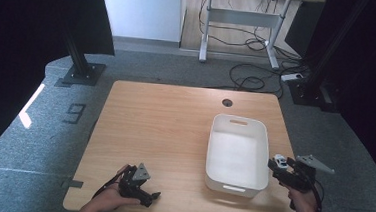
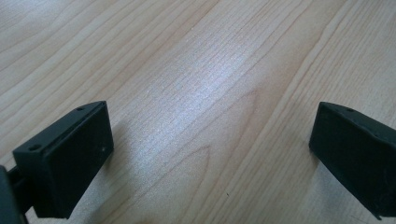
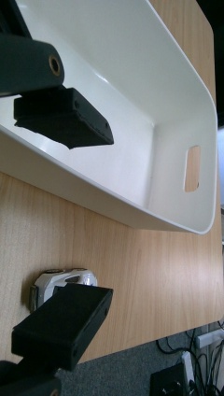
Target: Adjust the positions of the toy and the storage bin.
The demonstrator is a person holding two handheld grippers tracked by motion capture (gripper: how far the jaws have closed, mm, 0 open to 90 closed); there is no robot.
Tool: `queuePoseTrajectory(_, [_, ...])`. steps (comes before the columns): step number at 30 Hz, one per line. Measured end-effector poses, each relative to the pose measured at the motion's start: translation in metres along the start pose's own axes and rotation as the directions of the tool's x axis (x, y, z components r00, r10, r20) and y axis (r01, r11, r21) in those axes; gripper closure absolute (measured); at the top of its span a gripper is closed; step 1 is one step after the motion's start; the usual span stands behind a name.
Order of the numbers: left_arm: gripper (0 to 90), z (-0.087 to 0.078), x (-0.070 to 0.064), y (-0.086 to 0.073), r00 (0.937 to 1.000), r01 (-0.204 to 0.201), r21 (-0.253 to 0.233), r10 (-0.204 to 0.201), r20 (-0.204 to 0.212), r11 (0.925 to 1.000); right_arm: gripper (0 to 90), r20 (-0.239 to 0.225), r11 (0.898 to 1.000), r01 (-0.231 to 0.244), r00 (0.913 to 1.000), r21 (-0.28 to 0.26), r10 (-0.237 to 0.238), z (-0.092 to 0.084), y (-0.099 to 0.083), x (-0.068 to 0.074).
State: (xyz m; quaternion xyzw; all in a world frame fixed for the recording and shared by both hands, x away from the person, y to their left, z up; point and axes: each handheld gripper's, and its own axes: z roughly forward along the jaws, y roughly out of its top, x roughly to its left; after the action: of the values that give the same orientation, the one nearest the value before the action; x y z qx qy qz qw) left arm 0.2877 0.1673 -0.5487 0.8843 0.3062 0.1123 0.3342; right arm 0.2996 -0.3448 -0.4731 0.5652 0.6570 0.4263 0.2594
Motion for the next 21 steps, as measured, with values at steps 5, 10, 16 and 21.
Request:
queuePoseTrajectory(5, [0.0,0.000,0.000,0.000,1.0000,0.000,0.001,0.000,-0.001,1.0000,22.9,-0.004,1.000,0.007,1.0000,0.013,-0.007,0.005,-0.002,0.003])
queuePoseTrajectory(10, [0.0,0.000,0.000,0.000,1.0000,0.000,0.001,0.000,-0.001,1.0000,23.5,-0.004,1.000,0.015,0.9999,0.020,-0.015,0.007,-0.003,0.005])
queuePoseTrajectory(16, [0.0,0.000,0.000,0.000,1.0000,0.000,0.000,0.000,0.000,1.0000,24.4,-0.005,0.999,0.021,0.9998,0.036,-0.021,0.012,-0.006,0.007])
queuePoseTrajectory(21, [0.0,0.000,0.000,0.000,1.0000,0.000,0.000,0.000,-0.001,1.0000,25.4,-0.008,0.999,0.026,0.9996,0.047,-0.025,0.016,-0.009,0.008])
